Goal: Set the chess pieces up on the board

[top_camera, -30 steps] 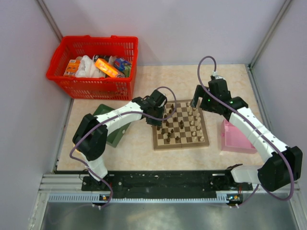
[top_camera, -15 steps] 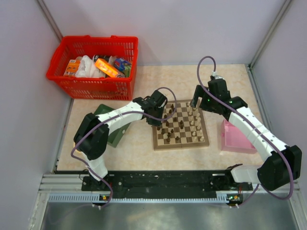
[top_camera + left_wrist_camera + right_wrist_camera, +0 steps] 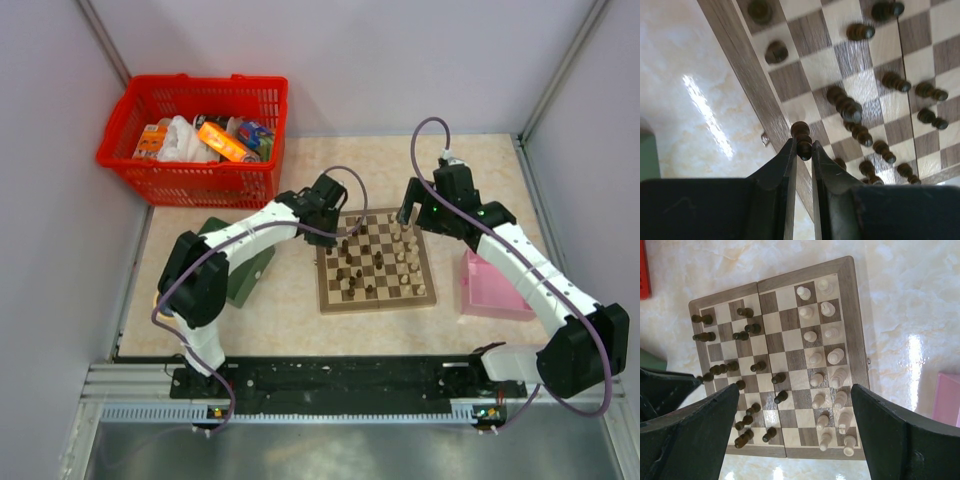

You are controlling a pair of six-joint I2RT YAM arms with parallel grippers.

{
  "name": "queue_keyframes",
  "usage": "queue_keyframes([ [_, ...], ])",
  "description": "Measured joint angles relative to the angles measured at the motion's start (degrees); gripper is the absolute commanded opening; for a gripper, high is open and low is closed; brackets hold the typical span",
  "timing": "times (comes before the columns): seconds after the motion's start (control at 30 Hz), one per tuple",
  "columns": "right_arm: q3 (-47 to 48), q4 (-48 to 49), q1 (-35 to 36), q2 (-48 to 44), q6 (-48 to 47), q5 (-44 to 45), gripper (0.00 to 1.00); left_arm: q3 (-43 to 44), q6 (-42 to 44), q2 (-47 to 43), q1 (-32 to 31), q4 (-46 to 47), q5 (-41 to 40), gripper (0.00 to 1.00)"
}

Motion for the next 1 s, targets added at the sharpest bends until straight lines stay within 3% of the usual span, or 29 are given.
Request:
queue_keyframes([
  [0.33,0.00,-0.02,0.00,-0.02,-0.02,0.02,0.93,7.15,1.97,4.44,3.54,0.28,0.15,0.13],
  [1.0,0.00,0.00,0.00,-0.02,-0.04,0.02,0.93,8.17,2.03,8.02,3.52,0.85,1.42,0.14],
])
